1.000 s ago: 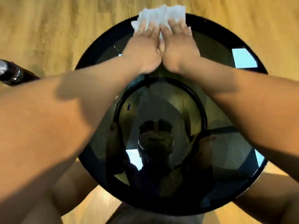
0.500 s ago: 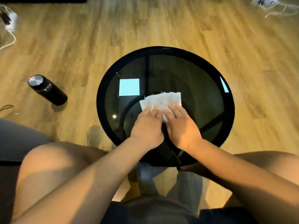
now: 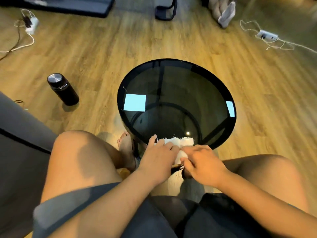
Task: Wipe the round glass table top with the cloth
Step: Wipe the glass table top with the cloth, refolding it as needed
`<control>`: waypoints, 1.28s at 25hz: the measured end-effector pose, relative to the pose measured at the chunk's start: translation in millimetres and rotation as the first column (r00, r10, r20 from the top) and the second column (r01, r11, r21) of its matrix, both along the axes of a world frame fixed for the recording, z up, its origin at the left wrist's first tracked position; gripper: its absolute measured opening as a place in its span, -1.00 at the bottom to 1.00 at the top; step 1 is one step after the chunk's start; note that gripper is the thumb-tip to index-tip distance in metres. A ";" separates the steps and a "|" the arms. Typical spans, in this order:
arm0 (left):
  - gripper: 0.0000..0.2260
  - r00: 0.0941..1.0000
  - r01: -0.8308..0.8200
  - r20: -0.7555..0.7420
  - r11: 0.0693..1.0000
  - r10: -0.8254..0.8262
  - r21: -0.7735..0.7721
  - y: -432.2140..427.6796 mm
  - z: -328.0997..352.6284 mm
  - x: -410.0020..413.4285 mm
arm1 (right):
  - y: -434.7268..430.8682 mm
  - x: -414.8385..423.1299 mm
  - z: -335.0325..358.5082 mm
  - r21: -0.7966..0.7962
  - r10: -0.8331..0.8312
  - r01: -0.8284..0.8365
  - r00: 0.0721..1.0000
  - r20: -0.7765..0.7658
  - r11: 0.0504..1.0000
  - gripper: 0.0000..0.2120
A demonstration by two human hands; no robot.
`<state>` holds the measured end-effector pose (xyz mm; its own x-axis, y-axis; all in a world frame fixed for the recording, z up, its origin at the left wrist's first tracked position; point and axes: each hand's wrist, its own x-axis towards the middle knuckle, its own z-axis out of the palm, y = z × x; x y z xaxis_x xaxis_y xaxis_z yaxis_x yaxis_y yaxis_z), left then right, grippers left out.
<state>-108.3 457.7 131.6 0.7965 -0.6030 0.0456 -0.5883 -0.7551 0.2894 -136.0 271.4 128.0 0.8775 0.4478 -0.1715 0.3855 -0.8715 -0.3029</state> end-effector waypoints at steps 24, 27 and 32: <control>-0.40 0.875 -0.484 0.024 0.869 0.484 0.104 65.8 -73.0 115.4 | 56.0 131.1 -59.2 -0.313 -0.178 0.185 0.983 0.051 0.932 -0.45; -0.38 0.876 -0.482 0.011 0.876 0.482 0.034 66.6 -75.7 119.0 | 69.2 191.8 -67.0 -0.286 -0.198 0.212 0.977 0.078 0.935 -0.48; -0.37 0.901 -0.434 0.024 0.896 0.434 0.093 67.4 -76.4 114.9 | 77.9 303.9 -67.4 -0.237 -0.192 0.215 0.974 0.117 0.947 -0.49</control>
<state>6.6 525.2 55.2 0.9800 -0.1990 0.0082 -0.1964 -0.9591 0.2040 167.9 349.4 60.5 0.9627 0.2115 -0.1688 0.2076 -0.9774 -0.0406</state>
